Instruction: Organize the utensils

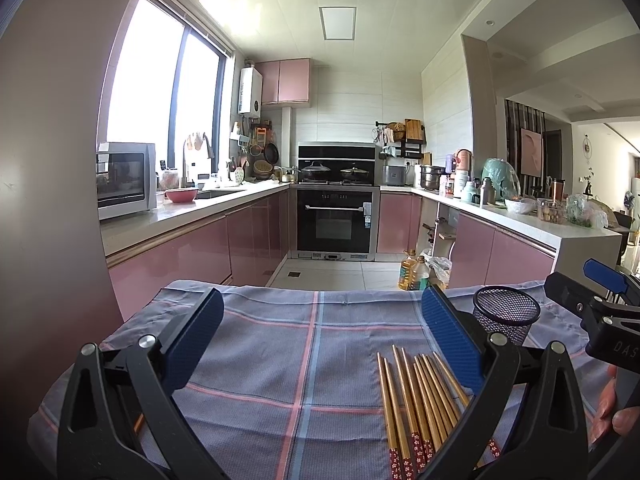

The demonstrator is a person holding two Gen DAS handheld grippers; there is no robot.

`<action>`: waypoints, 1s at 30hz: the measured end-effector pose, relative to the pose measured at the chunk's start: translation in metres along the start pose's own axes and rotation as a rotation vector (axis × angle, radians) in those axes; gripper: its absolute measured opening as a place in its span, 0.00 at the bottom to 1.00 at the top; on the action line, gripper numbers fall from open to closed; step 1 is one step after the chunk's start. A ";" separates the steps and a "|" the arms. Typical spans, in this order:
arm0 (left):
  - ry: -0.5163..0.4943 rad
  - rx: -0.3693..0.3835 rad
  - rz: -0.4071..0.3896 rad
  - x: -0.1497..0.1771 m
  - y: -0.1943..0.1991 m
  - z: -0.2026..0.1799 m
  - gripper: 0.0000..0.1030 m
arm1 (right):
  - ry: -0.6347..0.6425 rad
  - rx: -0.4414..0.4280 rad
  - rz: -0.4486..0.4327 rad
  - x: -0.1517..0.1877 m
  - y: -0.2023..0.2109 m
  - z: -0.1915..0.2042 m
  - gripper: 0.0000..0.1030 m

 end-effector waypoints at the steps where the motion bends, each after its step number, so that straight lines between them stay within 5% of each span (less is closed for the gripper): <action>1: 0.000 0.000 0.000 0.000 0.000 0.000 0.95 | -0.001 -0.002 0.001 0.000 -0.001 0.000 0.94; 11: -0.009 0.008 0.031 0.004 -0.007 -0.001 0.95 | 0.018 -0.039 0.058 0.008 -0.004 0.003 0.94; 18: -0.021 0.063 0.174 0.029 -0.031 -0.001 0.95 | 0.097 -0.130 0.244 0.048 -0.015 0.018 0.94; 23: -0.044 0.121 0.350 0.065 -0.059 -0.004 0.94 | 0.168 -0.168 0.410 0.088 -0.028 0.033 0.77; 30: -0.050 0.193 0.556 0.114 -0.090 -0.010 0.79 | 0.181 -0.172 0.593 0.124 -0.049 0.043 0.45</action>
Point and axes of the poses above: each gripper's, at about its wrist camera, not at the fingertips, and y roughly against the way its jaws point, z to its left, x to its underside, the point moved 9 cm from there along -y, roughly the way its jaws point, and after that the axes turned 13 degrees about x, right-handed, at the moved point
